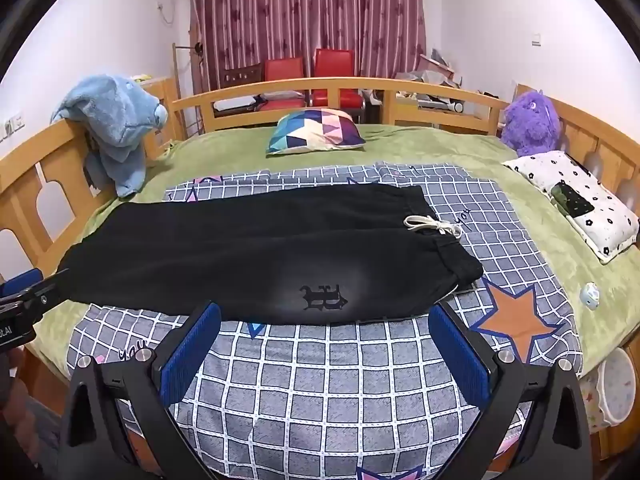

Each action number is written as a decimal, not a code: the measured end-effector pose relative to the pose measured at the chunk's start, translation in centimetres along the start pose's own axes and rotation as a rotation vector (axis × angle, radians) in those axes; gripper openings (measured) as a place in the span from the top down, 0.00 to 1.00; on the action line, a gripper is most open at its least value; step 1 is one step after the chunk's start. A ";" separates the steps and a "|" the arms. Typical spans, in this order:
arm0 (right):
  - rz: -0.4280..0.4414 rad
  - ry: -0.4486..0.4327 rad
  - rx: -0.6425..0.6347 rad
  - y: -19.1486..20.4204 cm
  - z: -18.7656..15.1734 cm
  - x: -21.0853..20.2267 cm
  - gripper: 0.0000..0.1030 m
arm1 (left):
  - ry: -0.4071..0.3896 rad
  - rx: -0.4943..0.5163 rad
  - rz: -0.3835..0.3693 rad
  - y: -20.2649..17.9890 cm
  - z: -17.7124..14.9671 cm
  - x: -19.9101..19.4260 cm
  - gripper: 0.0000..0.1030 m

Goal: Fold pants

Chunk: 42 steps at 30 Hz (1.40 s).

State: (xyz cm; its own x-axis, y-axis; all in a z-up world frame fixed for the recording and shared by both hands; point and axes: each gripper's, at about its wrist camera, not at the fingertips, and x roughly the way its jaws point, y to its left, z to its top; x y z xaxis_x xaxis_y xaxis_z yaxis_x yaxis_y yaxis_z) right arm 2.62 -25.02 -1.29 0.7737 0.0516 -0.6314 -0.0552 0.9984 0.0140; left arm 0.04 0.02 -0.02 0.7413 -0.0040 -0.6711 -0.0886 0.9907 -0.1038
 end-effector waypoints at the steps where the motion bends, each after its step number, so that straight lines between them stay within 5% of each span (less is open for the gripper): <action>1: -0.005 0.005 0.000 0.0 0.0 0.2 0.01 | -0.001 0.005 0.001 0.0 0.0 0.0 0.00; 6: -0.024 0.028 0.010 -0.1 0.0 1.2 0.01 | -0.015 0.021 0.048 -0.6 0.6 -0.2 0.00; 42: -0.001 -0.018 0.010 0.3 -0.1 -0.7 0.01 | -0.024 -0.025 0.014 1.0 -0.3 -0.1 0.00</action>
State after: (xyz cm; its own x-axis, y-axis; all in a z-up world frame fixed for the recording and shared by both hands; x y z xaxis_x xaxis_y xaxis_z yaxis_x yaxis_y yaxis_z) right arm 2.01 -24.75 -0.95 0.7851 0.0507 -0.6173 -0.0478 0.9986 0.0212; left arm -0.34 0.94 -0.29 0.7558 0.0133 -0.6546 -0.1154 0.9869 -0.1131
